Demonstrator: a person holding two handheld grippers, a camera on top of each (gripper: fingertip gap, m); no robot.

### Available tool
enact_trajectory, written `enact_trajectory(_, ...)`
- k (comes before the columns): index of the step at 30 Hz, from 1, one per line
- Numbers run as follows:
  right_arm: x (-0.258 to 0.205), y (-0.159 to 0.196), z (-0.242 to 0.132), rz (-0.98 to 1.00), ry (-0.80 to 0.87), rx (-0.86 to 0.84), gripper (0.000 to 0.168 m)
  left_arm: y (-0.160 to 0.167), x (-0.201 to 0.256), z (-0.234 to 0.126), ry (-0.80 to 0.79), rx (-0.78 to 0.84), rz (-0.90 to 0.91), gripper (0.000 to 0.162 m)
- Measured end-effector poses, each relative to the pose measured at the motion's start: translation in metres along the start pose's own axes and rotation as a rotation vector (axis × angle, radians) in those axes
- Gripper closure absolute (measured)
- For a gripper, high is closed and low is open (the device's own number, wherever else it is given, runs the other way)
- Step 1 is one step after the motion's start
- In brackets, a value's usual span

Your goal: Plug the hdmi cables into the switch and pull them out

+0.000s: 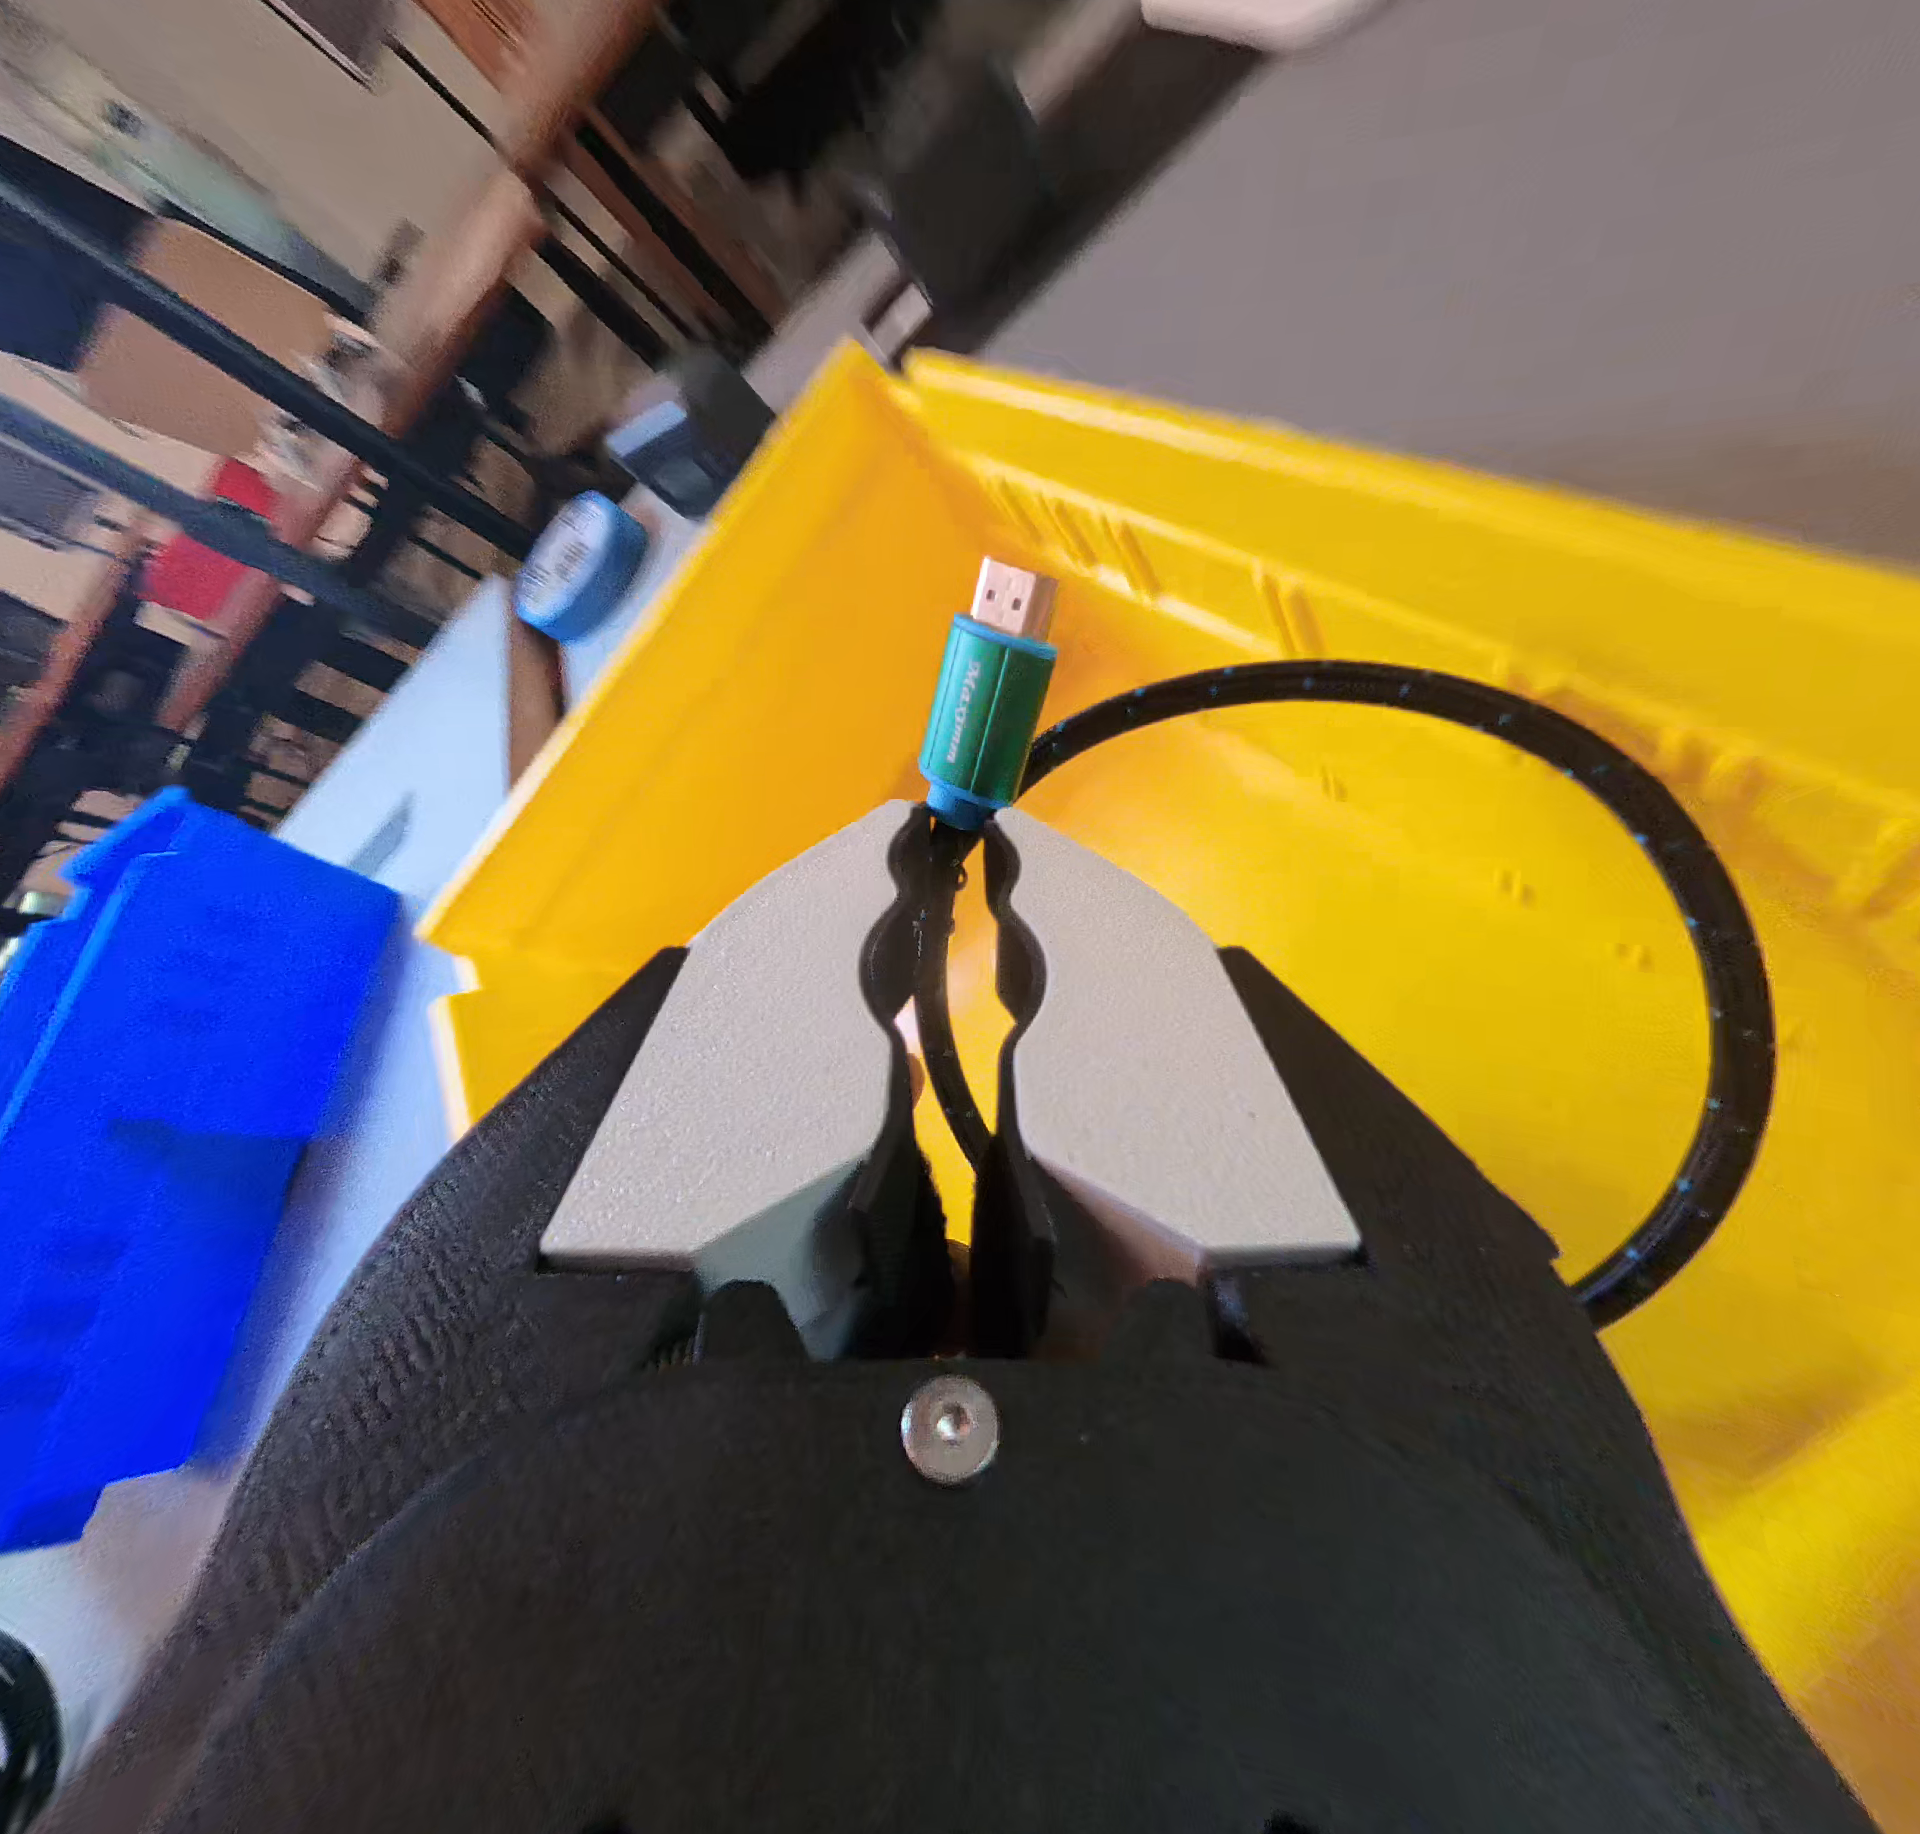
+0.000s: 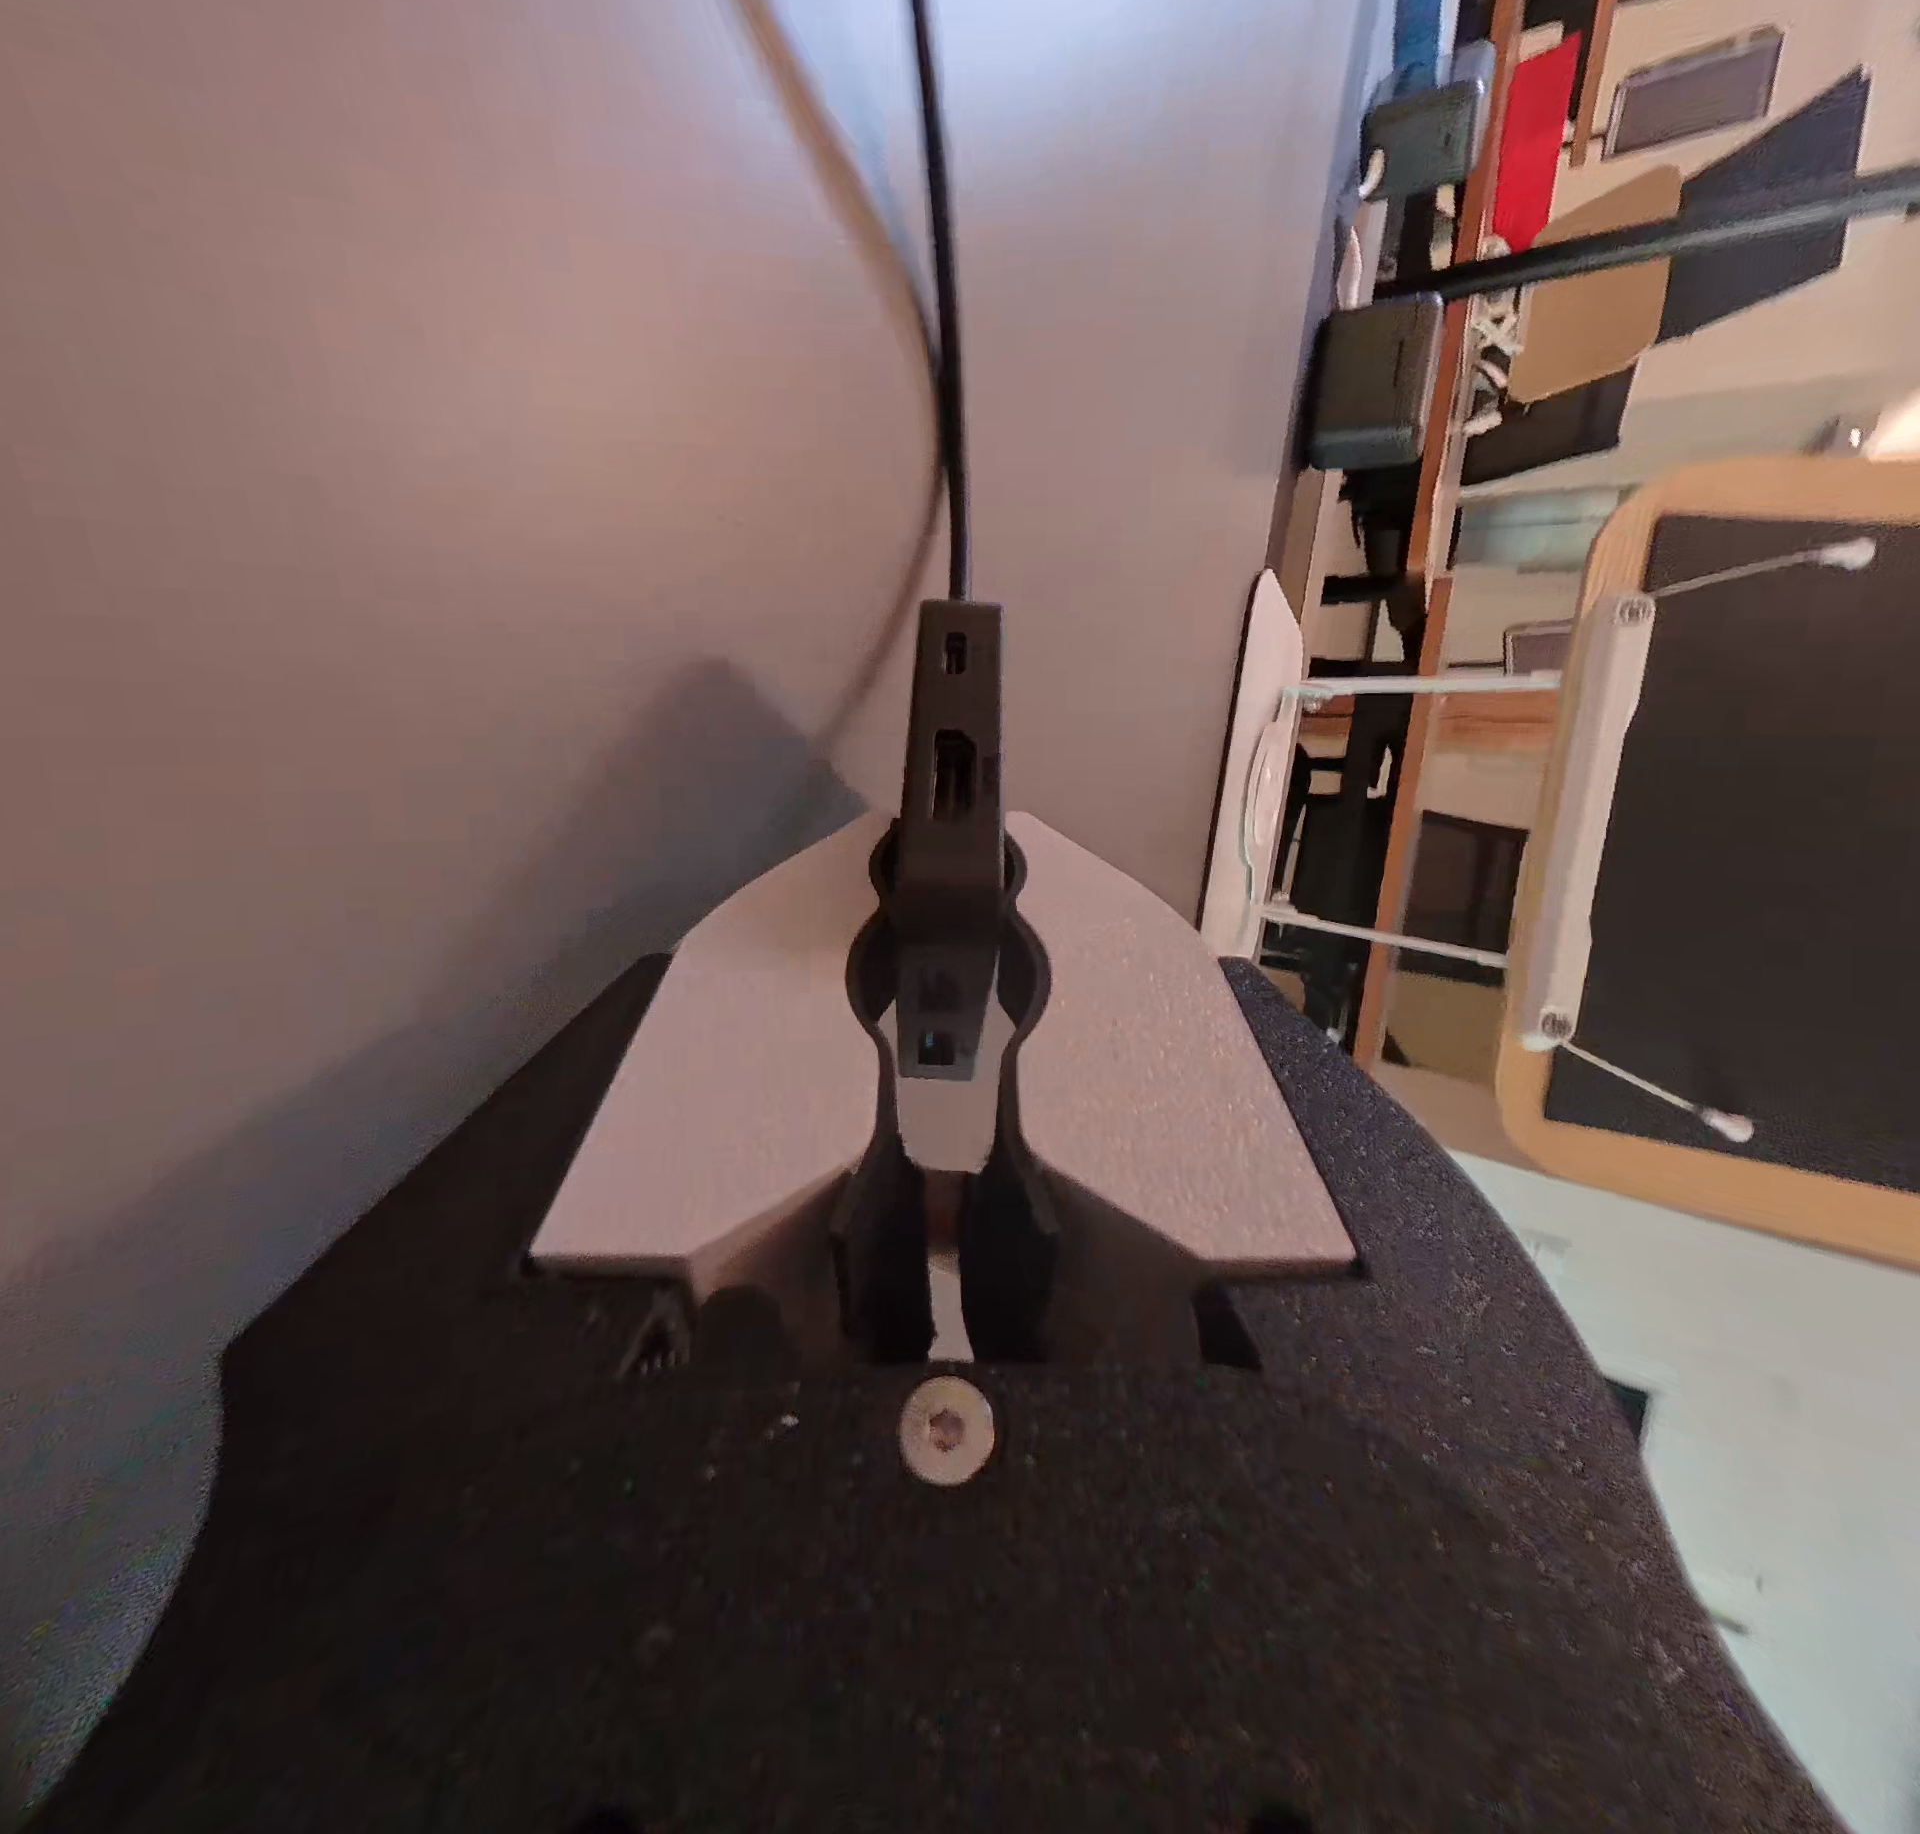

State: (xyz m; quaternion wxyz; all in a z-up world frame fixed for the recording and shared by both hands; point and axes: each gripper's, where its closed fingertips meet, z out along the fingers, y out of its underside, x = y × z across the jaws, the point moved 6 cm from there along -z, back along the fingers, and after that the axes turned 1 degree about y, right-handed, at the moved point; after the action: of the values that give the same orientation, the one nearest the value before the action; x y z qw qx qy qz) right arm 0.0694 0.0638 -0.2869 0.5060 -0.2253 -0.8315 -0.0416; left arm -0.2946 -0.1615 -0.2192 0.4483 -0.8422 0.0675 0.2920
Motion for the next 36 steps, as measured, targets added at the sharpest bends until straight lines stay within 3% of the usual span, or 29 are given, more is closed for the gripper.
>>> enact_trajectory(5,-0.006,-0.003,-0.004,0.050,-0.131,0.093,0.130,-0.039,-0.020,-0.055,-0.157,0.354,-0.094,0.152)
enact_trajectory(9,0.005,-0.008,-0.020,0.315,-0.265,0.301,0.100,-0.079,-0.016,-0.096,-0.130,0.629,-0.141,0.153)
enact_trajectory(11,0.024,-0.014,-0.033,0.459,-0.247,0.469,0.102,-0.102,-0.001,-0.113,-0.007,0.804,-0.235,0.152)
enact_trajectory(13,0.047,-0.022,-0.046,0.567,-0.138,0.627,0.116,-0.123,0.025,-0.124,0.212,0.995,-0.391,0.153)
enact_trajectory(16,0.072,-0.050,-0.064,0.597,-0.022,0.767,0.125,-0.148,0.074,-0.126,0.545,1.199,-0.597,0.152)
enact_trajectory(19,0.088,-0.087,-0.075,0.630,-0.030,0.852,0.119,-0.165,0.120,-0.114,0.742,1.256,-0.715,0.152)
enact_trajectory(22,0.108,-0.114,-0.085,0.695,0.004,0.948,0.119,-0.175,0.156,-0.098,0.840,1.235,-0.769,0.153)
enact_trajectory(25,0.114,-0.125,-0.077,0.690,-0.033,0.885,0.121,-0.182,0.178,-0.091,0.939,1.219,-0.825,0.152)
enact_trajectory(26,0.111,-0.126,-0.072,0.647,-0.042,0.852,0.131,-0.183,0.183,-0.090,0.963,1.215,-0.839,0.152)
enact_trajectory(27,0.108,-0.127,-0.069,0.614,-0.044,0.833,0.144,-0.184,0.186,-0.088,0.970,1.207,-0.848,0.152)
enact_trajectory(30,0.103,-0.124,-0.065,0.633,-0.076,0.795,0.146,-0.179,0.189,-0.084,0.944,1.181,-0.792,0.152)
enact_trajectory(33,0.096,-0.121,-0.061,0.635,-0.123,0.785,0.147,-0.176,0.184,-0.089,0.974,1.224,-0.801,0.138)
enact_trajectory(36,0.090,-0.121,-0.057,0.626,-0.108,0.804,0.147,-0.178,0.184,-0.091,0.969,1.189,-0.700,0.141)
